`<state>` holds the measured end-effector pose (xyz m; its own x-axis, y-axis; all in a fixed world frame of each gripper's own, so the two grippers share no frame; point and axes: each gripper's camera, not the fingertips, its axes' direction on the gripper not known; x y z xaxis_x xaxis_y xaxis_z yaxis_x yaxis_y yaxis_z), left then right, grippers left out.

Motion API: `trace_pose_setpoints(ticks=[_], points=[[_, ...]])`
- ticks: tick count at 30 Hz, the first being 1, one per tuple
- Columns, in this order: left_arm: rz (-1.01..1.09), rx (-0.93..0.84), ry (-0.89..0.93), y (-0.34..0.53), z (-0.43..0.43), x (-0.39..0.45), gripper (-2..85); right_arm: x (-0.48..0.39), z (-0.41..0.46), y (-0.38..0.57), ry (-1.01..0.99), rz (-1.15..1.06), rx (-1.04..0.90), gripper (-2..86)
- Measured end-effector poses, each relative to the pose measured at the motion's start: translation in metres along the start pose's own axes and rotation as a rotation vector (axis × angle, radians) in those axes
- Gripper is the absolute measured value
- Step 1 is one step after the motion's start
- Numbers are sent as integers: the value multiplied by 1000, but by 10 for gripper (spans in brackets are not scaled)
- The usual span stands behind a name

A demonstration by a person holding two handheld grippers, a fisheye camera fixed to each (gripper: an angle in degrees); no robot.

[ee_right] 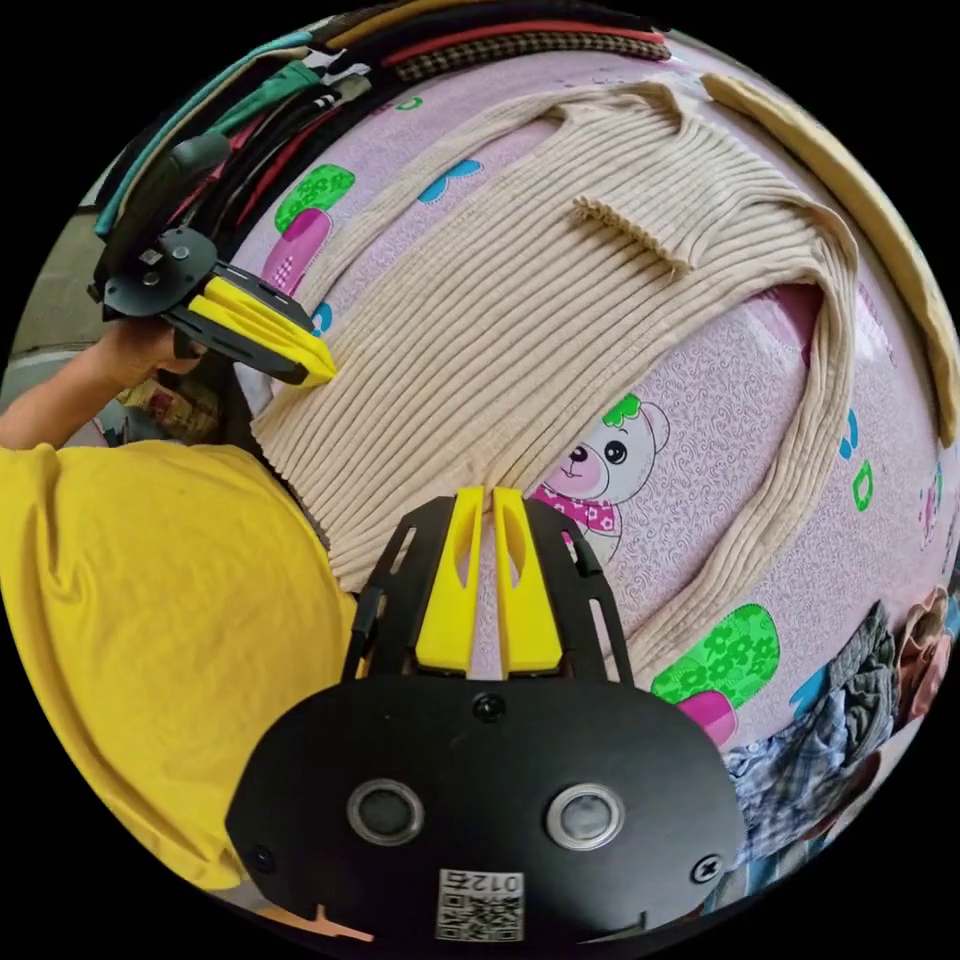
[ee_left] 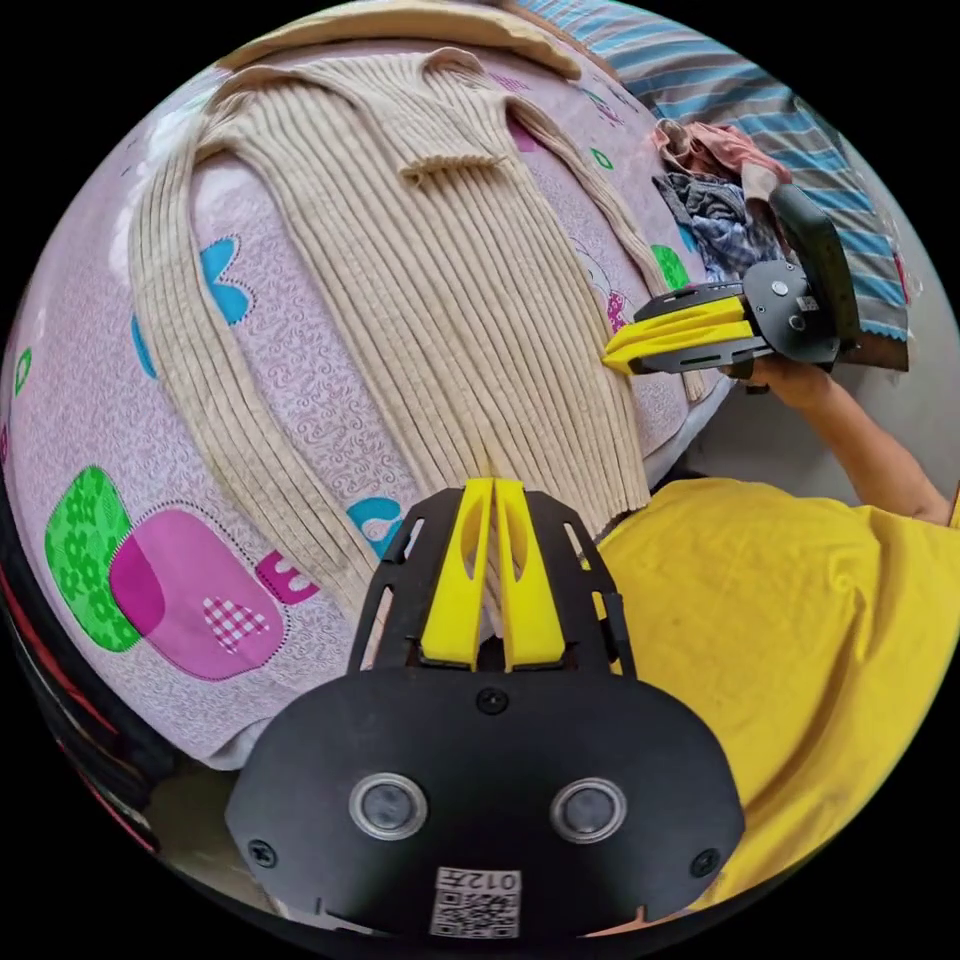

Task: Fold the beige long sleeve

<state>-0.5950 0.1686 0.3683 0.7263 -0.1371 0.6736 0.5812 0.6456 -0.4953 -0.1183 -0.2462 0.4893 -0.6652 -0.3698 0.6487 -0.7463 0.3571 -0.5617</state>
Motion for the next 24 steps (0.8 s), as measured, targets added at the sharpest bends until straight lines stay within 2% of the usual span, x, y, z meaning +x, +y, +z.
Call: trace_pose_setpoints(ticks=[2, 4, 6, 8, 11, 13, 15, 17, 21, 24], points=[[-21, -27, 89, 15, 2, -19, 5, 13, 7, -6, -40, -15, -139, 27], [8, -69, 156, 21, -5, -30, 5, 25, 4, -11, -73, -23, -179, 29], [20, -9, 111, 25, -33, -41, 5, 43, -18, -17, -68, 25, -52, 35], [-20, 104, 43, 21, -78, -68, 6, 79, -49, -27, -90, 167, 177, 64], [-146, 154, 44, 1, -114, -123, 9, 124, -55, -49, -172, 342, 296, 107], [-222, 164, 1, -9, -128, -153, 11, 139, -44, -66, -211, 380, 275, 115], [-269, 142, -118, -18, -136, -173, 17, 141, -37, -79, -195, 383, 255, 112], [-271, 87, -267, -29, -135, -186, 24, 133, -29, -91, -90, 358, 214, 95], [-203, 24, -345, -35, -131, -188, 27, 122, -22, -100, -11, 256, 141, 48], [-181, -23, -372, -35, -137, -194, 27, 132, -36, -113, -131, 183, 97, 37]])
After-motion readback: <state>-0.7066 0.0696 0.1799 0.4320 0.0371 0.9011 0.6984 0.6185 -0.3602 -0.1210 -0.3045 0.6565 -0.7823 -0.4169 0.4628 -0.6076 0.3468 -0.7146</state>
